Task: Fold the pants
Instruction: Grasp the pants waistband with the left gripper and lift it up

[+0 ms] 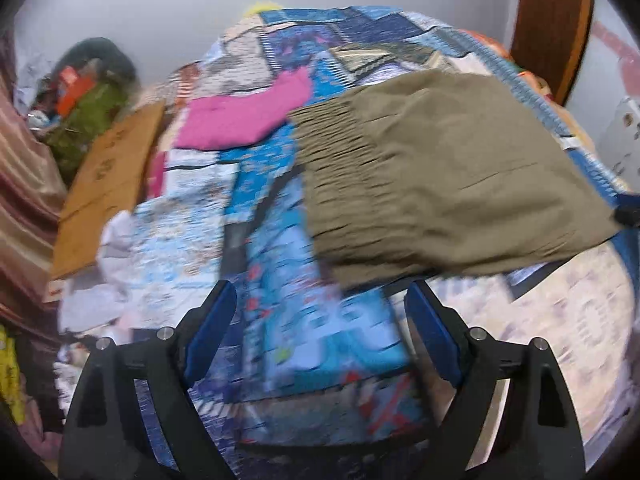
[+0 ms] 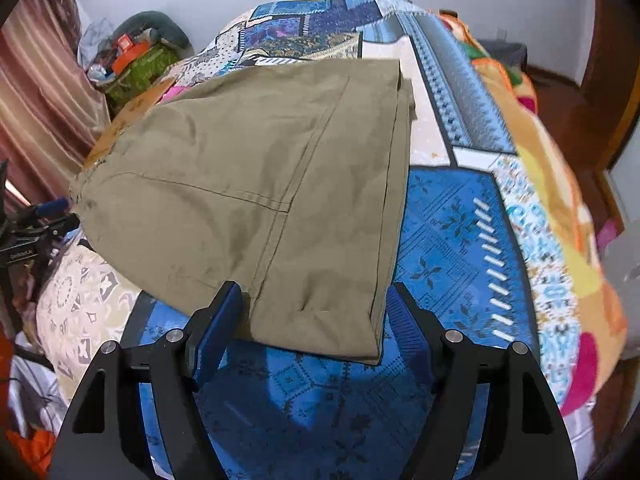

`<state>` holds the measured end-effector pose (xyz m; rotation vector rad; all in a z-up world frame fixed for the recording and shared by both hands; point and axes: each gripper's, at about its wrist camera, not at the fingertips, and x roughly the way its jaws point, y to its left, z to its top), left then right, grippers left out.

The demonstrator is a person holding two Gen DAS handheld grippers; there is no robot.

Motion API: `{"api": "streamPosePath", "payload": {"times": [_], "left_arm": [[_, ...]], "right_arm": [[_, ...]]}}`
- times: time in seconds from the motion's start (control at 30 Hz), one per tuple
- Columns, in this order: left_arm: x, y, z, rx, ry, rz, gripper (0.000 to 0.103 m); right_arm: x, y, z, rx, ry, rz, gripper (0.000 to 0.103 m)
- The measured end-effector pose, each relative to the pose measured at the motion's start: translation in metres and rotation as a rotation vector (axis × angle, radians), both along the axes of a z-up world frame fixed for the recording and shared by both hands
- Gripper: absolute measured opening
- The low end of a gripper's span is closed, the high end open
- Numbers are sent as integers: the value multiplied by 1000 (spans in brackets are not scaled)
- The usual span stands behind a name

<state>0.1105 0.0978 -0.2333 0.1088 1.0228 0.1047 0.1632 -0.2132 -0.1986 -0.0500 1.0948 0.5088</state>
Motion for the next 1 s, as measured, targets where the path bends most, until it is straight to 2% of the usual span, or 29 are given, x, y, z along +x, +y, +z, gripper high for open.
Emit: {"api": "streamPosePath", "payload": {"times": [0.1,0.3,0.43,0.5,0.63,0.77,0.83,1.0], "left_arm": [[-7,18,5,-53,-4,47,88],[-11,28,32,-323,-69,68,88],[-1,13,23,-418,-29,41,88],[2,7,15,-445,-3,37,88],[9,-1,-3,-562,57,31,88],[17,-2,-8,-606,45,30,95],[25,2,-11,-652,47,41,98],[47,15,-17,-749,58,90,99]], "right_arm": [[-3,5,11,13,-37,14,71],[2,36,41,65,-132,60,71],[9,70,50,74,-187,110,73],[10,83,47,80,-198,132,73],[12,104,30,70,-184,161,73],[18,114,5,8,-136,152,73],[21,112,-5,18,-98,151,75],[17,106,-6,52,-99,173,76]]}}
